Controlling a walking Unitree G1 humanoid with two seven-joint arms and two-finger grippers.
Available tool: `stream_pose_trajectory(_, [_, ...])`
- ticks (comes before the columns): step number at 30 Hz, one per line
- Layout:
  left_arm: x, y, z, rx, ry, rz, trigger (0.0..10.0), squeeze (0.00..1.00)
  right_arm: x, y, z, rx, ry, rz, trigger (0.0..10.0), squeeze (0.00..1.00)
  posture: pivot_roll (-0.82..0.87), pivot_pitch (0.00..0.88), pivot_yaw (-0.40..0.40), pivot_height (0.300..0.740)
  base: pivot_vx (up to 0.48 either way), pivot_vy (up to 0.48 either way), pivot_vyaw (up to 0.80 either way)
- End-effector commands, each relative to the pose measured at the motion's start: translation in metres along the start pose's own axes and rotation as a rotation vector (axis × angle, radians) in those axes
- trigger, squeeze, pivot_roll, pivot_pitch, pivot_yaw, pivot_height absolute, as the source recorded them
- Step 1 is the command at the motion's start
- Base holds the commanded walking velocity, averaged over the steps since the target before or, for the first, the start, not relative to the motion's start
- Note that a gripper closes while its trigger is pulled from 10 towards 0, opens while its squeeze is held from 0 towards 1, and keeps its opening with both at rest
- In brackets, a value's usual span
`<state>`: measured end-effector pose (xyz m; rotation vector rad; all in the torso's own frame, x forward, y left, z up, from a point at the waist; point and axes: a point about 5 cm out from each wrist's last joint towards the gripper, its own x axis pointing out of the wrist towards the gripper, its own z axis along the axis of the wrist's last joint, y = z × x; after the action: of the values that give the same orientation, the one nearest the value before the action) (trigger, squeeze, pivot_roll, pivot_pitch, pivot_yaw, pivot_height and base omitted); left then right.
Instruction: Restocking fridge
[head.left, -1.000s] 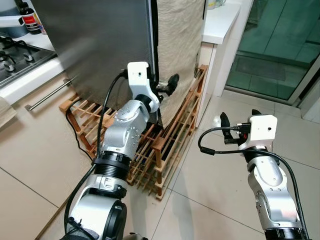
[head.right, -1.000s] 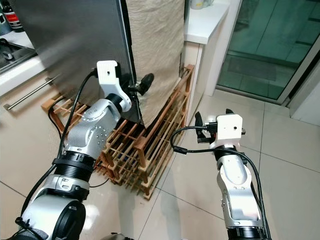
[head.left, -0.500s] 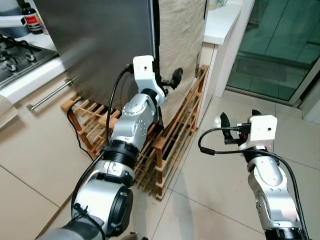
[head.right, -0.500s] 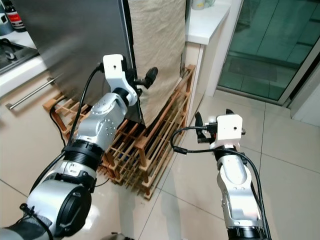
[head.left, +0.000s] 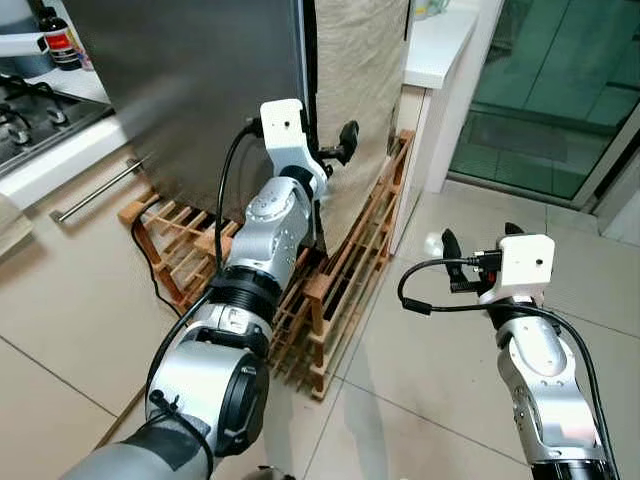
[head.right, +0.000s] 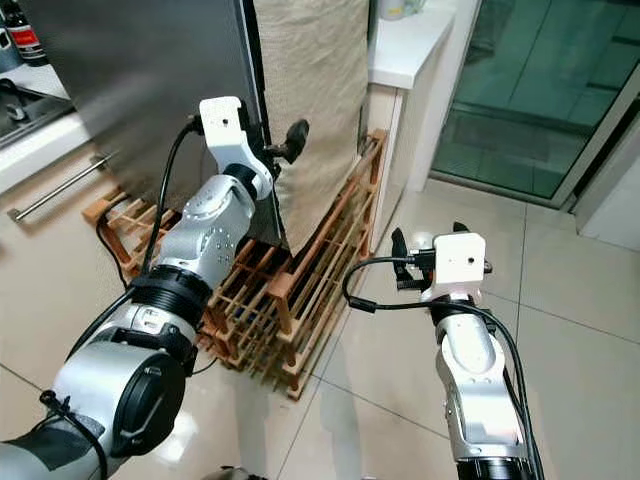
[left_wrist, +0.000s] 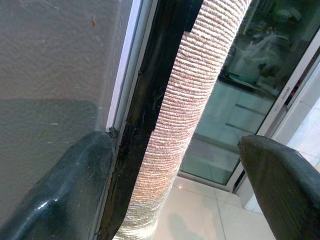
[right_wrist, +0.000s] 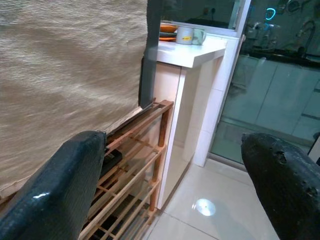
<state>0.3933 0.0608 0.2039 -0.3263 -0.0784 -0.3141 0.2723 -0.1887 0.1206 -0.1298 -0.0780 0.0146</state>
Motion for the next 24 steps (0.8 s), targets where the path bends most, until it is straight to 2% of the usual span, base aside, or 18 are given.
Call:
stream_pose_trajectory(1, [0.001, 0.004, 0.005, 0.004, -0.020, 0.012, 10.0, 0.00, 0.000, -0.002, 0.003, -0.008, -0.018, -0.007, 10.0, 0.03, -0.14, 0.000, 0.080, 0.740, 0.000, 0.000, 0.00])
stream_pose_trajectory(6, [0.003, -0.017, -0.003, -0.004, -0.002, -0.111, 10.0, 0.00, 0.000, -0.001, 0.002, -0.007, -0.015, -0.002, 10.0, 0.04, -0.13, 0.000, 0.075, 0.740, 0.000, 0.000, 0.00])
stream_pose_trajectory(7, [0.004, -0.023, -0.004, 0.001, 0.001, -0.146, 10.0, 0.00, 0.000, -0.001, 0.002, -0.007, -0.014, -0.002, 10.0, 0.04, -0.13, 0.000, 0.073, 0.740, 0.000, 0.000, 0.00])
stream_pose_trajectory(8, [0.005, -0.037, -0.007, -0.004, 0.024, -0.228, 10.0, 0.00, 0.002, -0.001, 0.002, -0.007, -0.015, 0.000, 10.0, 0.03, -0.13, 0.000, 0.073, 0.740, 0.000, 0.000, 0.00])
stream_pose_trajectory(9, [0.005, -0.037, -0.007, -0.004, 0.024, -0.228, 10.0, 0.00, 0.002, -0.001, 0.002, -0.007, -0.015, 0.000, 10.0, 0.03, -0.13, 0.000, 0.073, 0.740, 0.000, 0.000, 0.00])
stream_pose_trajectory(10, [0.005, -0.043, -0.009, -0.013, 0.039, -0.266, 10.0, 0.00, 0.002, -0.001, 0.003, -0.007, -0.016, 0.001, 10.0, 0.03, -0.13, 0.000, 0.072, 0.740, 0.000, 0.000, 0.00])
stream_pose_trajectory(12, [0.004, -0.065, -0.009, -0.047, 0.035, -0.395, 10.0, 0.00, 0.003, 0.000, 0.003, -0.007, -0.018, 0.003, 10.0, 0.03, -0.13, 0.000, 0.074, 0.740, 0.000, 0.000, 0.00])
stream_pose_trajectory(13, [0.004, -0.065, -0.009, -0.047, 0.035, -0.395, 10.0, 0.00, 0.003, 0.000, 0.003, -0.007, -0.018, 0.003, 10.0, 0.03, -0.13, 0.000, 0.074, 0.740, 0.000, 0.000, 0.00])
stream_pose_trajectory(14, [-0.001, -0.093, -0.008, -0.065, 0.013, -0.580, 10.0, 0.00, 0.003, 0.001, 0.003, -0.006, -0.018, 0.004, 10.0, 0.04, -0.14, 0.000, 0.078, 0.740, 0.000, 0.000, 0.00])
stream_pose_trajectory(16, [-0.007, -0.111, -0.006, -0.089, -0.005, -0.708, 10.0, 0.00, 0.002, 0.002, 0.002, -0.005, -0.016, 0.004, 10.0, 0.03, -0.14, 0.000, 0.080, 0.740, 0.000, 0.000, 0.00])
stream_pose_trajectory(19, [-0.014, -0.131, -0.006, -0.120, -0.011, -0.832, 10.0, 0.00, 0.000, 0.002, 0.001, -0.003, -0.013, 0.003, 10.0, 0.04, -0.15, 0.000, 0.083, 0.740, 0.000, 0.000, 0.00])
stream_pose_trajectory(20, [-0.014, -0.131, -0.006, -0.120, -0.011, -0.832, 10.0, 0.00, 0.000, 0.002, 0.001, -0.003, -0.013, 0.003, 10.0, 0.04, -0.15, 0.000, 0.083, 0.740, 0.000, 0.000, 0.00])
stream_pose_trajectory(21, [-0.020, -0.147, -0.008, -0.145, -0.011, -0.926, 10.0, 0.00, -0.001, 0.003, 0.000, -0.002, -0.011, 0.006, 10.0, 0.03, -0.16, 0.000, 0.085, 0.740, 0.000, 0.000, 0.00])
stream_pose_trajectory(22, [-0.024, -0.154, -0.008, -0.159, -0.014, -0.963, 10.0, 0.00, -0.001, 0.004, 0.000, -0.002, -0.011, 0.007, 10.0, 0.03, -0.16, 0.000, 0.085, 0.740, 0.000, 0.000, 0.00])
stream_pose_trajectory(23, [-0.024, -0.154, -0.008, -0.159, -0.014, -0.963, 10.0, 0.00, -0.001, 0.004, 0.000, -0.002, -0.011, 0.007, 10.0, 0.03, -0.16, 0.000, 0.085, 0.740, 0.000, 0.000, 0.00])
stream_pose_trajectory(24, [-0.029, -0.161, -0.007, -0.193, -0.011, -1.015, 10.0, 0.00, -0.002, 0.005, 0.000, -0.001, -0.011, 0.009, 10.0, 0.03, -0.16, 0.000, 0.089, 0.740, 0.000, 0.000, 0.00])
